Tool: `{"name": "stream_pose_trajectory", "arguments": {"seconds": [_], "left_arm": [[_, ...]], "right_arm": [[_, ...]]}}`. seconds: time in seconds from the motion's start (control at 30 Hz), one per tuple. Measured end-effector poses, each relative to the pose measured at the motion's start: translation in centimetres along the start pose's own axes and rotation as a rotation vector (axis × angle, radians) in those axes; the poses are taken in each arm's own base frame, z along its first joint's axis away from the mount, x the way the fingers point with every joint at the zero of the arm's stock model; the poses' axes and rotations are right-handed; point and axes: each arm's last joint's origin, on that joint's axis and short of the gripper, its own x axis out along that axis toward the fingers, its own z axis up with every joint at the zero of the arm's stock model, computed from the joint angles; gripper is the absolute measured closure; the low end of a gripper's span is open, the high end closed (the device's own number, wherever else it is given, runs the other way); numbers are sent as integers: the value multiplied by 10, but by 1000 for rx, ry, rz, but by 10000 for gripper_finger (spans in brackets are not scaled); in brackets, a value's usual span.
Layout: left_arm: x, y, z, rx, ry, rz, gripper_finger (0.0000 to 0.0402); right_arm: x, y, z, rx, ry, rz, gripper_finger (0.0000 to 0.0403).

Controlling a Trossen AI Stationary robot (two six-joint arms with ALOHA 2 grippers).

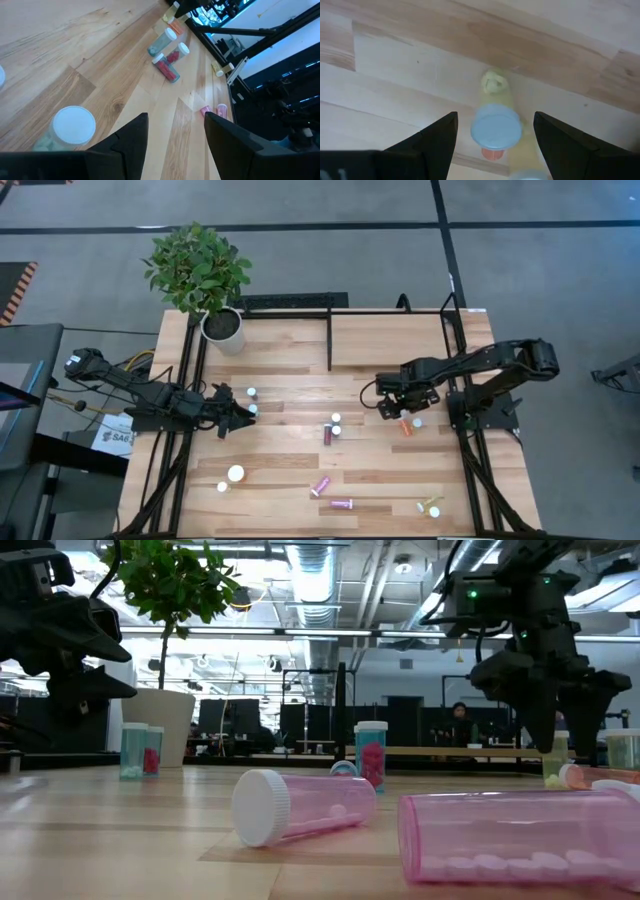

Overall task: Pick and place medicine bottles onto shelf by color
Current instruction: Put the yellow pill bottle on the shelf

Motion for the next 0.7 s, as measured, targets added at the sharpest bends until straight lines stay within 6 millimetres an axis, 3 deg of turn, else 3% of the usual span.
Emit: {"name": "stream_pose_trajectory", "arguments": {"seconds": [0.3,0.7], "left_arm": [[0,0,0,0,0,0,221],[0,0,0,0,0,0,221]], "right_arm": [[-2,-3,7,-21,14,15,141],[-3,-4,15,-58,41,63,220]]}}
